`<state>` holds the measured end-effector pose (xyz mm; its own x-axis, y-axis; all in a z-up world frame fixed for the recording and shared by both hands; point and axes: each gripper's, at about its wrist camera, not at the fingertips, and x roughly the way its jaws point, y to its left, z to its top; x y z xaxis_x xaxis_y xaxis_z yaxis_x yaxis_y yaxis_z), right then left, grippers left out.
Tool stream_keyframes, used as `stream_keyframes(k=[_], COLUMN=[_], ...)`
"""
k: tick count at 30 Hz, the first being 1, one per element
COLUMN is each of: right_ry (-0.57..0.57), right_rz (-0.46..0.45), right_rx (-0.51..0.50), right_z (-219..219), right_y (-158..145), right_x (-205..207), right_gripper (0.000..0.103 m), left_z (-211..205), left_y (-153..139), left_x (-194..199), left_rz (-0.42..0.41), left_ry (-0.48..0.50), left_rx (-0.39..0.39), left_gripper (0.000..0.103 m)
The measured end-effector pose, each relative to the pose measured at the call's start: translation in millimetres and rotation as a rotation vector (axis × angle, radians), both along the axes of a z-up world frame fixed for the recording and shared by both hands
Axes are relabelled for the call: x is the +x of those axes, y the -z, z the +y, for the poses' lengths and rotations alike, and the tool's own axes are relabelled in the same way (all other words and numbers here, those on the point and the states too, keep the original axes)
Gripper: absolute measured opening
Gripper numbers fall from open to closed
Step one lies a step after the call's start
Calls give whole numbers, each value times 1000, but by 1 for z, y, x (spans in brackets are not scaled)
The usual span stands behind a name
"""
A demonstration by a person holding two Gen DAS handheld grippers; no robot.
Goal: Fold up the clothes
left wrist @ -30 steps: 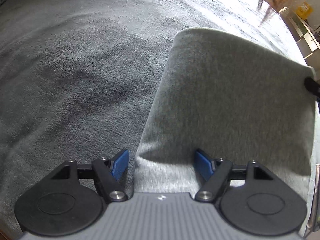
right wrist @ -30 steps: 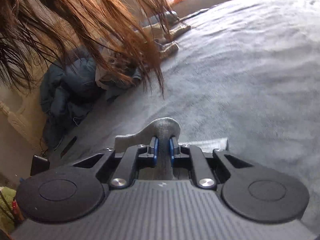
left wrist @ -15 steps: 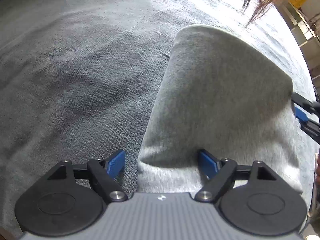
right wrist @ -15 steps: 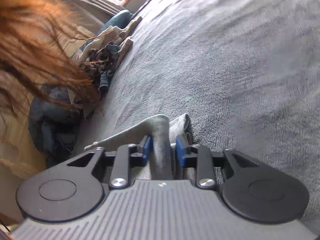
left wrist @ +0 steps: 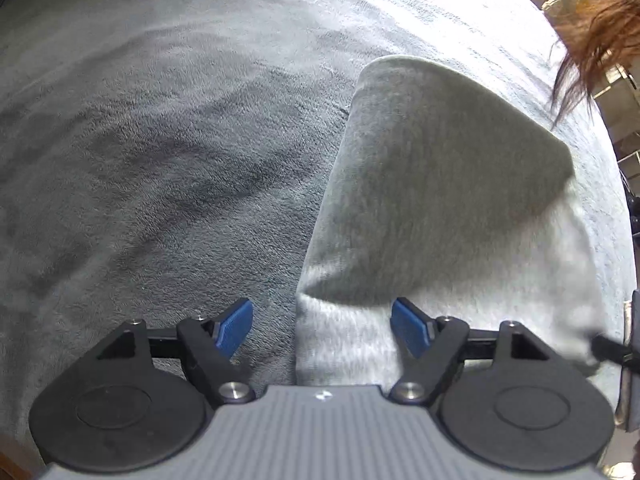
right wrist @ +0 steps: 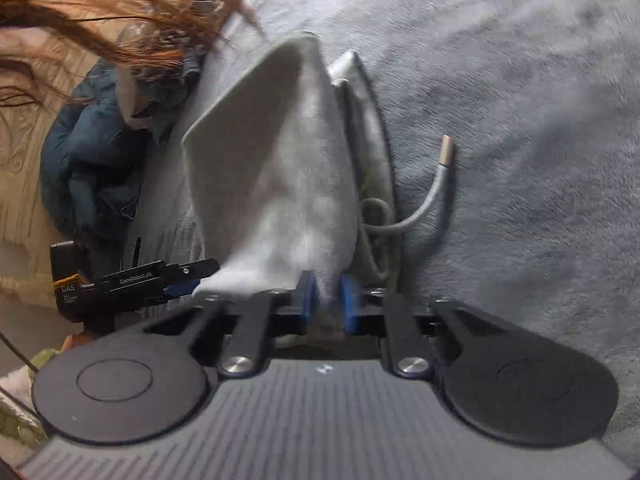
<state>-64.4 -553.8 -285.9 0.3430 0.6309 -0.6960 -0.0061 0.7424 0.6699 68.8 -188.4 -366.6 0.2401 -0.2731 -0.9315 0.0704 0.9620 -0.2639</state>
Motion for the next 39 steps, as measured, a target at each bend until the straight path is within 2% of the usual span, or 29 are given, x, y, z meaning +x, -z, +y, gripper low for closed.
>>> stream_keyframes(k=[3,4,7,10,12,14,17,19,20,21,24,26,28,29,33,34,37,39], right_ry=[-85,-101,-122,-40,73,226,389,407,399,389,387,436,492,520,624,649,730,797], right_rz=[-176,-197,-148,-73,-45,-11,45,66,75,82,97,116,133,141,160,155,127,101], right_rx=[-55,-81,-196,-169,-146,-105,34,108,131,146,190,222,257,272,289,277,266,291], right_z=[11,11,11,6,-3,-16,-28,-19,-10,0,30,46,60,67,89,94,106,113], right_y=[-23,-22,11,25,18,11,8,9,11,13,20,27,36,41,47,47,45,45], right_x=[-11,-16,-22,-22,-28,-45,-78,-96,-103,-109,-118,-121,-125,-127,-142,-147,-158,-164], right_gripper=[10,10,11,15,29,30,31,31,31,31,31,31,31,32,29,28,28,29], left_z=[5,6,8,5,-6,-23,-61,-85,-94,-102,-115,-119,-120,-119,-111,-109,-106,-104], left_y=[5,5,-7,-35,-55,-71,-73,-62,-55,-48,-31,-24,-18,-16,-25,-28,-27,-26], left_x=[-2,-2,-5,-15,-25,-35,-53,-68,-74,-79,-82,-80,-78,-76,-55,-49,-11,2], left_rz=[-1,-1,-18,-109,-190,-266,-347,-390,-408,-426,-434,-443,-446,-446,-369,-345,-185,-135], left_ry=[-11,-14,9,111,249,417,725,907,982,1043,1153,1199,1247,1265,1242,1231,1131,1102], left_rx=[-19,-24,2,77,109,135,178,227,246,264,285,286,281,272,159,128,3,-32], left_gripper=[77,77,75,75,75,75,75,73,67,59,52,50,42,35,19,18,15,12])
